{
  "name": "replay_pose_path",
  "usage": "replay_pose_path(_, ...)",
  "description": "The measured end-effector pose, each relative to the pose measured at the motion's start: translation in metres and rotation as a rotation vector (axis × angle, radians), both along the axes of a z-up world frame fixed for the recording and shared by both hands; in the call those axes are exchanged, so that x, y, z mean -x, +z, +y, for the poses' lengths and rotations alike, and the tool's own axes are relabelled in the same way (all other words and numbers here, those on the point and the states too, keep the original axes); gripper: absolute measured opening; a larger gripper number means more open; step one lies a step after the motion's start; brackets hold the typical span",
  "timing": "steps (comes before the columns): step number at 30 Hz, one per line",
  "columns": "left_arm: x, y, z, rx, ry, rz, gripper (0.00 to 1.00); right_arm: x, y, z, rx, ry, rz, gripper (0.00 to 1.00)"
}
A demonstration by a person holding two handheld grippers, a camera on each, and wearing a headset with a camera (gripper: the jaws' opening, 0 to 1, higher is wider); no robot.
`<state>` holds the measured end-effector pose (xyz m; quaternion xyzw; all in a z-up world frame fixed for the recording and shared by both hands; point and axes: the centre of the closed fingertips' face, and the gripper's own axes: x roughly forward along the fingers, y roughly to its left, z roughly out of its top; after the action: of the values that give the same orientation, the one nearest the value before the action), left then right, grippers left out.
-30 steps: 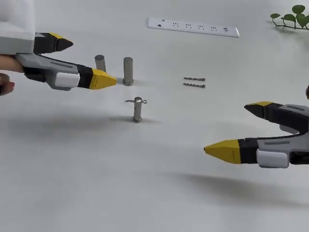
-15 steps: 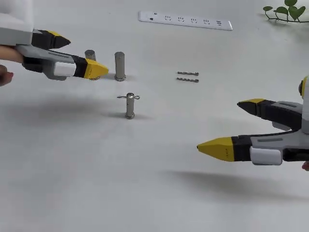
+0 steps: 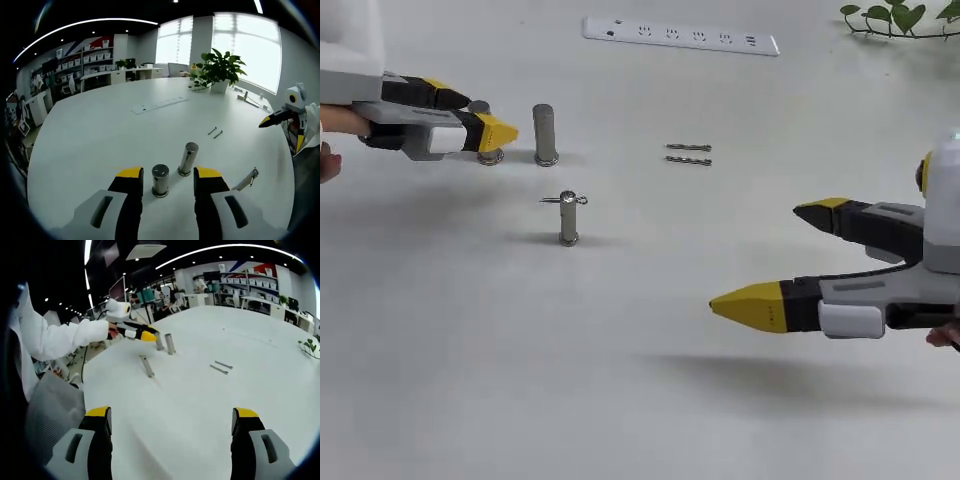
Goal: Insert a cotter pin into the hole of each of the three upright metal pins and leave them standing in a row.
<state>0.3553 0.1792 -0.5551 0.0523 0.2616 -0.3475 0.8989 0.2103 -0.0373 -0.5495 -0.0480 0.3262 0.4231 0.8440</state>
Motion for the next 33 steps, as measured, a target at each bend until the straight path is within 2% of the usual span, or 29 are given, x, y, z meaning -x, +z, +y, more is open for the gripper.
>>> replay_pose_path(2,-0.005,-0.003,0.001,-0.001,0.000,-0.002,0.34,0.000,0.001,0.000,-0.001,-0.001,-0.001,0.98)
replay_pose_path(6,-0.008,-0.006,0.002,-0.013,0.006,-0.009,0.29,0.000,0.001,-0.001,0.004,-0.005,-0.004,0.98)
replay_pose_path(12,-0.009,-0.012,0.001,0.021,0.016,0.003,0.23,0.001,0.001,-0.001,0.008,-0.004,-0.003,0.98)
replay_pose_path(14,-0.010,-0.014,0.002,0.029,0.019,0.015,0.23,0.001,0.001,0.000,0.007,-0.004,-0.003,0.98)
replay_pose_path(15,-0.006,-0.013,0.000,0.037,0.027,0.021,0.23,0.001,0.001,0.000,0.006,-0.004,-0.003,0.98)
replay_pose_path(18,-0.007,-0.014,0.002,0.044,0.034,0.023,0.21,0.000,0.000,0.001,-0.012,-0.009,0.005,0.98)
replay_pose_path(23,-0.012,-0.017,0.005,0.048,0.048,0.024,0.16,0.001,-0.002,0.001,-0.005,-0.006,0.009,0.98)
replay_pose_path(25,-0.013,-0.019,0.005,0.055,0.052,0.034,0.16,0.001,-0.002,0.001,-0.007,-0.006,0.009,0.98)
replay_pose_path(28,-0.014,-0.024,0.007,0.023,0.051,0.032,0.13,0.001,-0.003,0.001,-0.008,-0.009,0.009,0.98)
replay_pose_path(29,-0.010,-0.023,0.007,0.015,0.053,0.029,0.12,0.001,-0.004,0.001,-0.008,-0.009,0.012,0.97)
replay_pose_path(33,-0.010,-0.022,0.006,0.012,0.054,0.027,0.12,0.003,-0.006,0.001,-0.007,-0.002,0.016,0.95)
